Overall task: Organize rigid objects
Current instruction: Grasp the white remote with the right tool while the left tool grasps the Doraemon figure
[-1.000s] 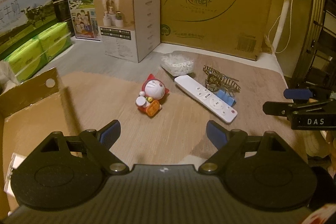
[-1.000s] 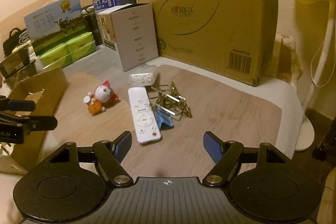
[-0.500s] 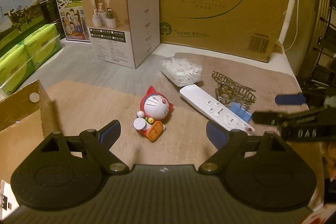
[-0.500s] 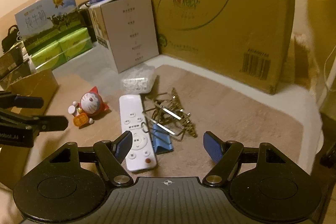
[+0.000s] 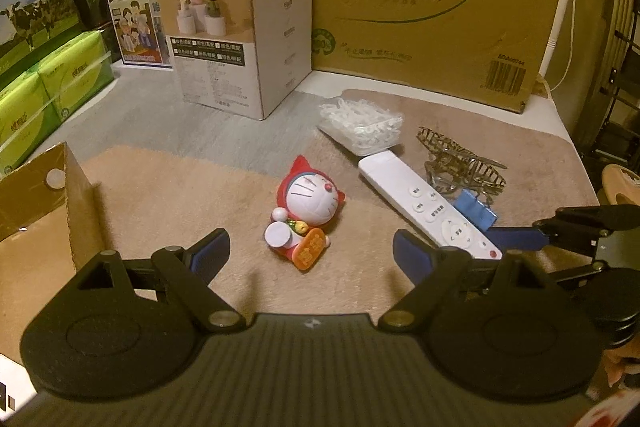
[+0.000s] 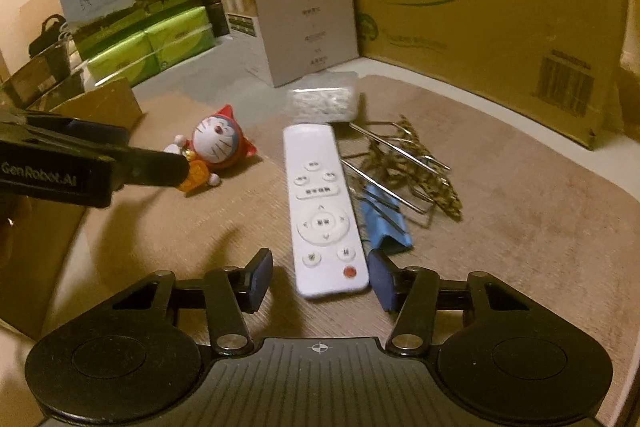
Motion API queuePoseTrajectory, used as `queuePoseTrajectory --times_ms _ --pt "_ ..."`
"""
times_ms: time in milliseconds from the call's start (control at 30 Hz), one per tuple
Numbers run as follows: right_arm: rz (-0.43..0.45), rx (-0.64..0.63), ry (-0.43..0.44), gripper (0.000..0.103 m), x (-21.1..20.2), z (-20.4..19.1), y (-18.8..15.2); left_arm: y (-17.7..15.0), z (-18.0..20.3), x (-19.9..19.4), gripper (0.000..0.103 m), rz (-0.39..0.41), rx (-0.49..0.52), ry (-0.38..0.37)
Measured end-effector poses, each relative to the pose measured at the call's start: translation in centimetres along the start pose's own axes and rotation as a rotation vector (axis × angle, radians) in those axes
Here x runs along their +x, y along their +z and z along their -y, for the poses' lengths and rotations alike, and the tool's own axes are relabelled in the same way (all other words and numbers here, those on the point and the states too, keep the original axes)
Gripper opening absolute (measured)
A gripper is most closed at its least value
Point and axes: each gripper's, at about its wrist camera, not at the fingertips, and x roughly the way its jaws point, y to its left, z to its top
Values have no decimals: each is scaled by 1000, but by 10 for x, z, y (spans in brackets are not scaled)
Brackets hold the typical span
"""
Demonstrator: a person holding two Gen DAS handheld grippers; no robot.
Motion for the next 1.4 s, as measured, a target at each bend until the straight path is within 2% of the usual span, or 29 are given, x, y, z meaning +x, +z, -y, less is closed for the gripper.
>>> queuePoseTrajectory --times_ms 400,500,600,667,900,967,1033,1067,1167,1400 --pt "35 -68 -44 51 35 -18 19 4 -8 5 86 -2 3 3" --pt "45 -80 -62 42 38 -17 21 6 -7 10 84 -8 12 -3" --pt "40 -63 -59 39 36 -13 21 7 -5 17 83 -20 28 -10" --pt "36 -54 -61 39 33 -11 20 9 -3 23 78 -29 43 -12" --pt "50 -21 -48 39 16 -9 10 18 4 46 70 -58 118 -21" --pt "56 -15 -45 39 13 -10 9 21 4 54 61 -70 128 -27" --pt "55 -15 -43 39 12 -11 7 24 4 61 57 -82 144 -32" --pt "56 -17 -45 39 12 -11 6 25 3 64 51 -87 151 -35" --pt "57 -10 -42 39 11 -10 5 27 1 70 42 -103 159 -41" --pt "59 -10 -39 39 2 -16 1 20 3 54 41 -116 127 -38"
